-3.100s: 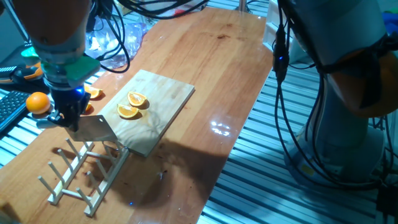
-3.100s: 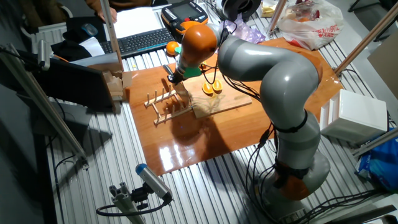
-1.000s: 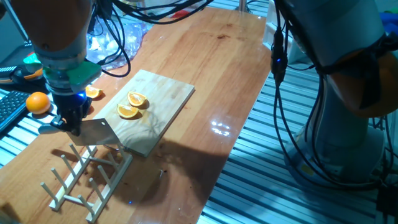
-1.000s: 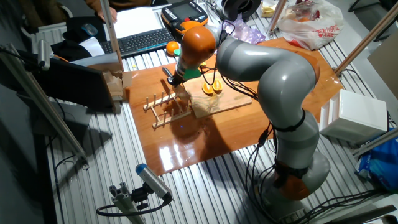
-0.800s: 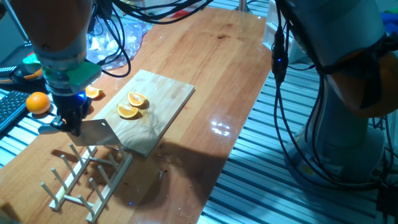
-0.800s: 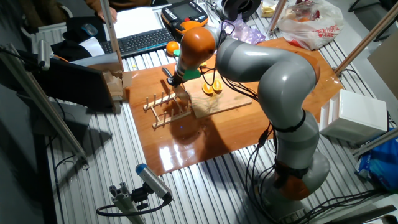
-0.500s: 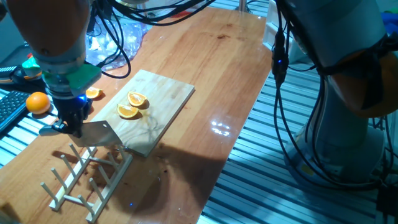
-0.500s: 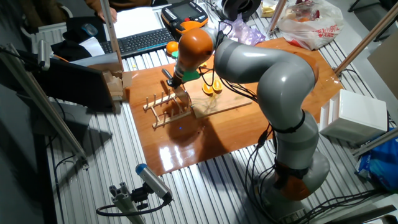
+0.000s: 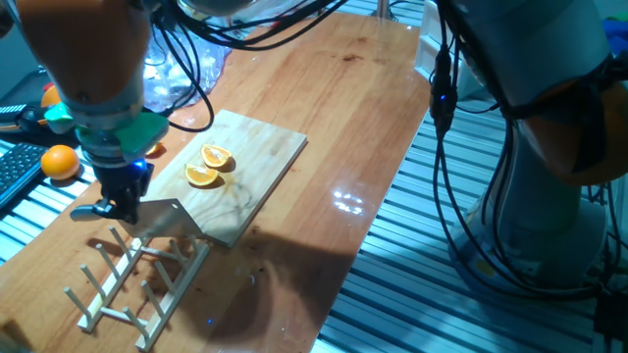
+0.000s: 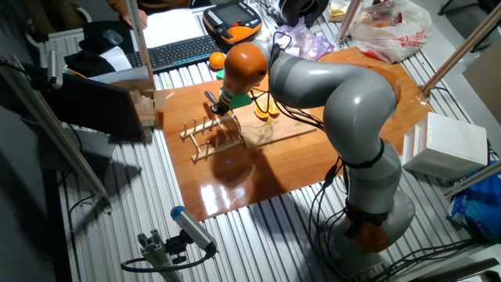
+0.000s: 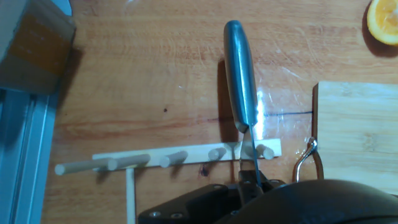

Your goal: Chop the orange

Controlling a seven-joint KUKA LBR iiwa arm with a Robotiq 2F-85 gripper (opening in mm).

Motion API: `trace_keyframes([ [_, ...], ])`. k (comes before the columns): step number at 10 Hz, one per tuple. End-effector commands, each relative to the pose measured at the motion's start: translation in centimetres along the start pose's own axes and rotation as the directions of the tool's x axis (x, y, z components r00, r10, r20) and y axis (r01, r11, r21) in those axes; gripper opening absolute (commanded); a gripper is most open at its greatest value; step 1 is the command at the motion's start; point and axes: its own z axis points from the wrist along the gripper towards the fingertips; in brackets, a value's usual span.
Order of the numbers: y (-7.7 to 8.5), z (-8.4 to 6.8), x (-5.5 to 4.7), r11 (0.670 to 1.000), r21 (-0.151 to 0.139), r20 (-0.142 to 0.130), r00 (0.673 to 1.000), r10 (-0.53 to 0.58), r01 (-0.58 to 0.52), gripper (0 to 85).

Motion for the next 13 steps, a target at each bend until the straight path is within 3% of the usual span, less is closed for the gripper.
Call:
trace_keyframes([
  [1,-0.1,0.3,-0.1,1.000,0.001,0.005,1.000,-0.005,0.005,0.0],
  [5,-0.3,1.4,-0.3,1.000,0.000,0.065,0.998,-0.011,0.011,0.0],
  [8,-0.1,2.3,-0.1,1.000,0.019,0.126,0.992,-0.015,0.013,0.0],
  [10,-0.1,2.5,-0.2,1.000,0.017,0.134,0.991,-0.016,0.014,0.0],
  [13,-0.1,2.5,-0.2,0.999,0.043,0.110,0.994,-0.024,0.019,0.0],
])
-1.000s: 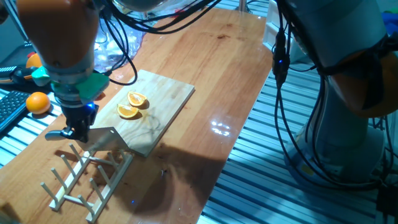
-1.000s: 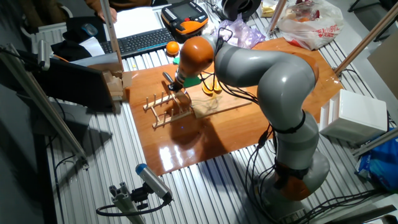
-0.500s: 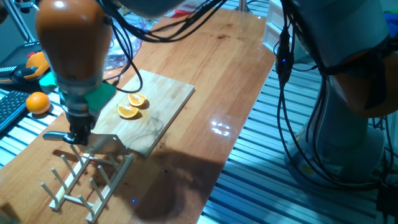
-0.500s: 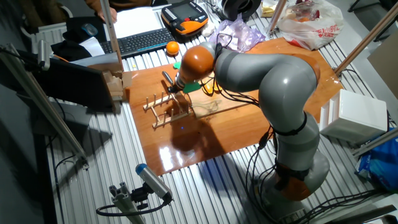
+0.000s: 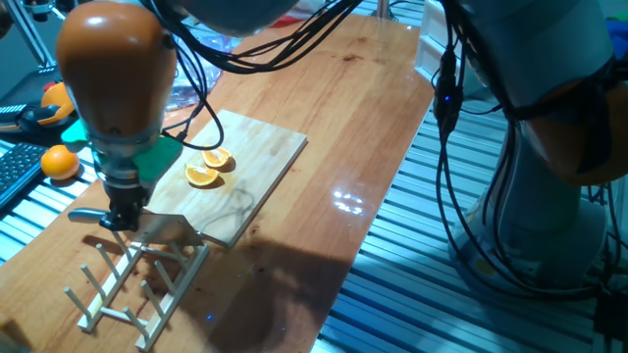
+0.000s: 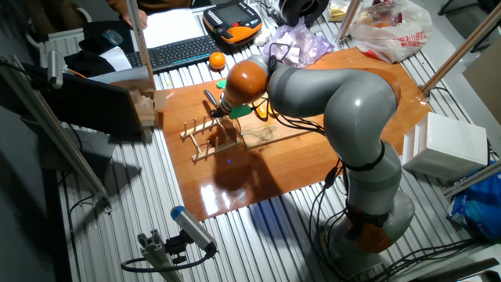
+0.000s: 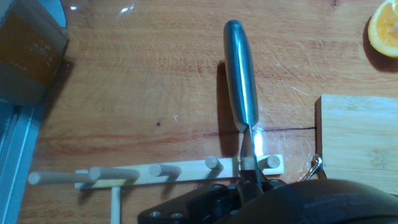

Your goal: Chop the orange

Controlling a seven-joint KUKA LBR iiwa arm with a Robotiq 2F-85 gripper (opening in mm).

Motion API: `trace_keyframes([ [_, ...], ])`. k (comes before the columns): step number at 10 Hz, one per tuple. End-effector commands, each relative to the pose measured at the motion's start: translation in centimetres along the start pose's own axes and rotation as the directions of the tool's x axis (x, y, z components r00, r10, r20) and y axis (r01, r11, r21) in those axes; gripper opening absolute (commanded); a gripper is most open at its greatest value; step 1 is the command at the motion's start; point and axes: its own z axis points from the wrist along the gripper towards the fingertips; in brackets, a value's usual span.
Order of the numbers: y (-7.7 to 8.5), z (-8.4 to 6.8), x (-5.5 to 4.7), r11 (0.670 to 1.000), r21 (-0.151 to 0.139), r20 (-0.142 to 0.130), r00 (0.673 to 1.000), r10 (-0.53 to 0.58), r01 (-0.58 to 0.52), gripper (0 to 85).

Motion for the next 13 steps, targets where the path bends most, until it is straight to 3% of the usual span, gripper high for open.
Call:
trace_keyframes([
  [1,0.04,-0.01,-0.01,1.000,0.009,-0.002,1.000,-0.003,0.003,0.0],
  [2,0.05,0.01,-0.03,1.000,0.004,-0.002,1.000,0.000,0.000,0.0],
  [3,0.02,0.00,-0.10,1.000,0.005,-0.003,1.000,-0.001,0.001,17.0],
  [7,-0.15,-0.11,-0.38,1.000,0.002,-0.023,1.000,0.003,-0.003,17.0],
  [13,-0.25,0.51,-0.46,1.000,0.011,-0.021,1.000,-0.003,0.003,17.0],
])
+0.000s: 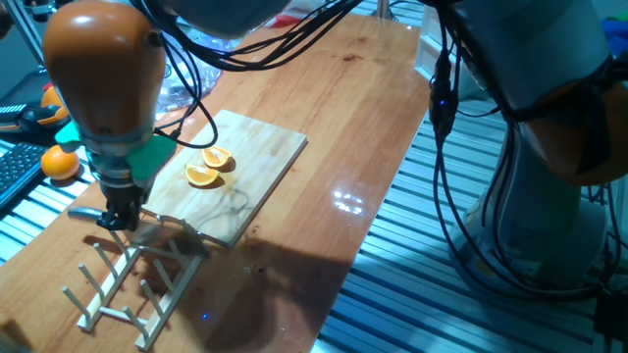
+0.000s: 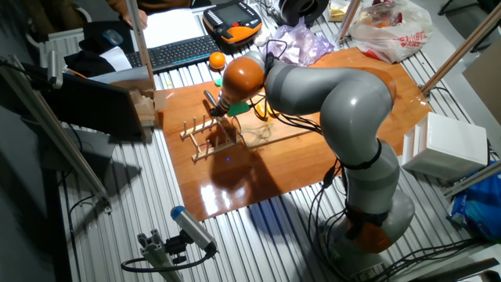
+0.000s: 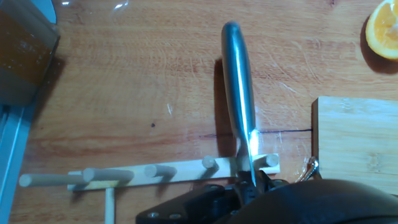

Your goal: Chop the orange

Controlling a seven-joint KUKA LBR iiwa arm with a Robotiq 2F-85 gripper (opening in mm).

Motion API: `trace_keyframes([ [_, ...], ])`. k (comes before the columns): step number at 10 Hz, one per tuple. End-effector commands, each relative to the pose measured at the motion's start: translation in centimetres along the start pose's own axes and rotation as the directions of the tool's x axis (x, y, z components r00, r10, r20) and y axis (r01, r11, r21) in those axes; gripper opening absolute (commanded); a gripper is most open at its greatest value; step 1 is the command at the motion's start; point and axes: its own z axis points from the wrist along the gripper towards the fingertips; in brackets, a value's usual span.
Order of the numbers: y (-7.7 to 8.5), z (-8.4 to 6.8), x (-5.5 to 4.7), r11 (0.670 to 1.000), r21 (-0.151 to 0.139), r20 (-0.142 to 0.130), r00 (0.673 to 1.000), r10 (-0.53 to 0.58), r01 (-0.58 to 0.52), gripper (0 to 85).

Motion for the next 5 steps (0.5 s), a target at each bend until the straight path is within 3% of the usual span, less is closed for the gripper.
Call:
trace_keyframes([
  [1,0.0,0.0,0.0,1.000,0.005,-0.003,1.000,-0.003,0.003,17.0],
  [3,0.0,-0.4,0.0,1.000,0.005,-0.017,1.000,-0.004,0.004,17.0],
  [4,-0.1,-0.9,-0.3,1.000,-0.002,-0.036,0.999,-0.003,0.003,34.0],
  [5,-0.5,-2.1,-0.9,1.000,-0.021,-0.083,0.997,-0.005,0.003,34.0],
])
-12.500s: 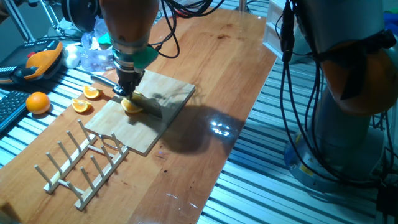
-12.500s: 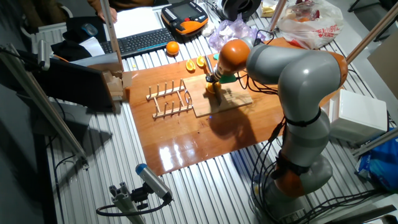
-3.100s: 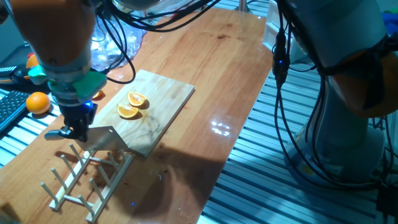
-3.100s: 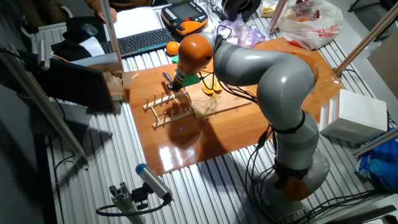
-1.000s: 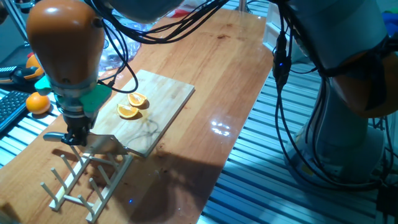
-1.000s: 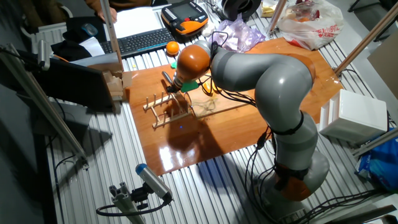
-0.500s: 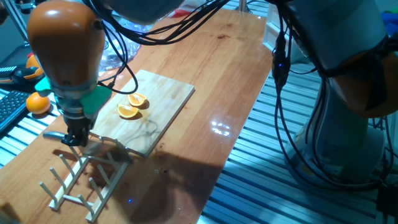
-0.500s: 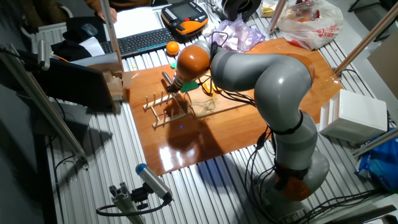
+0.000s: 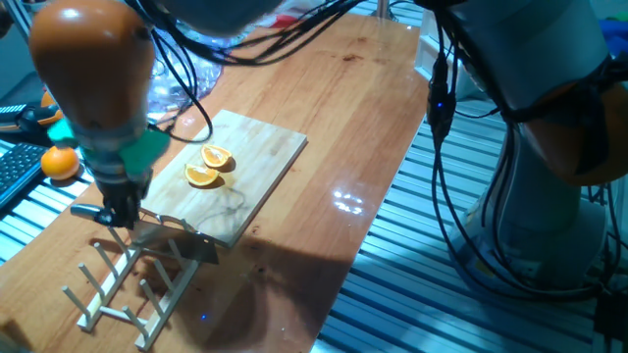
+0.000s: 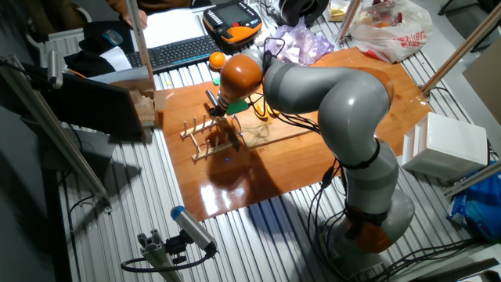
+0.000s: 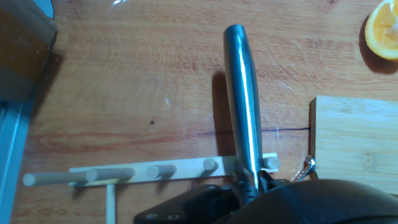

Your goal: Chop the orange

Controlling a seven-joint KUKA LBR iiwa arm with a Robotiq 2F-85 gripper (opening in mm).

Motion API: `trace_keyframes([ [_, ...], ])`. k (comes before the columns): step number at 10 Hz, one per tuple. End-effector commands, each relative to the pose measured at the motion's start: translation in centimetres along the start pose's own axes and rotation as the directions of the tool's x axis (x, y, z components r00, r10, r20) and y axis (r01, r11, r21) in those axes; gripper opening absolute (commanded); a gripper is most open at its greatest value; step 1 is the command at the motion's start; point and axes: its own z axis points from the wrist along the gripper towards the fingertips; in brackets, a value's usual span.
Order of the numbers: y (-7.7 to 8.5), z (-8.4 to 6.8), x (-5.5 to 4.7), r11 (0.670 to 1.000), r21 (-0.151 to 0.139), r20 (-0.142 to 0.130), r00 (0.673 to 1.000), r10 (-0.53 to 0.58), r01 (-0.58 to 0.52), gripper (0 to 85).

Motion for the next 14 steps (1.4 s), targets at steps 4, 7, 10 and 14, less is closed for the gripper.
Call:
trace_keyframes([
  [4,-0.9,-4.5,-0.4,0.999,0.032,-0.045,0.999,0.011,-0.009,17.0],
  [7,-2.8,-6.7,-0.4,0.999,0.031,-0.094,0.996,0.009,-0.006,0.0],
  [10,-5.1,-8.5,-0.6,1.000,0.018,-0.146,0.989,0.024,-0.022,0.0],
  [14,-8.0,-10.0,-0.3,0.999,-0.003,-0.180,0.983,-0.043,0.043,0.0],
])
